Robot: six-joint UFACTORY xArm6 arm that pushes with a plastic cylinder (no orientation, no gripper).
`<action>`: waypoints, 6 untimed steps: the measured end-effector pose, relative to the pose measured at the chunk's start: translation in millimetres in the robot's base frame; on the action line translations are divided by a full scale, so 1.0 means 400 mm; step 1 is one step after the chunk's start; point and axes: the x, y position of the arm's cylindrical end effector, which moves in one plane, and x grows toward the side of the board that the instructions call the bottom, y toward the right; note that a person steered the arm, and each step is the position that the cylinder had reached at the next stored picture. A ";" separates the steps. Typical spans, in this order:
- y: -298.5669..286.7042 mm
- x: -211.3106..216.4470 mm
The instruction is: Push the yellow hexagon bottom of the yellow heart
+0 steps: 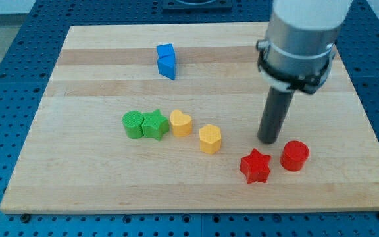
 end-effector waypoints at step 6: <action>-0.271 0.023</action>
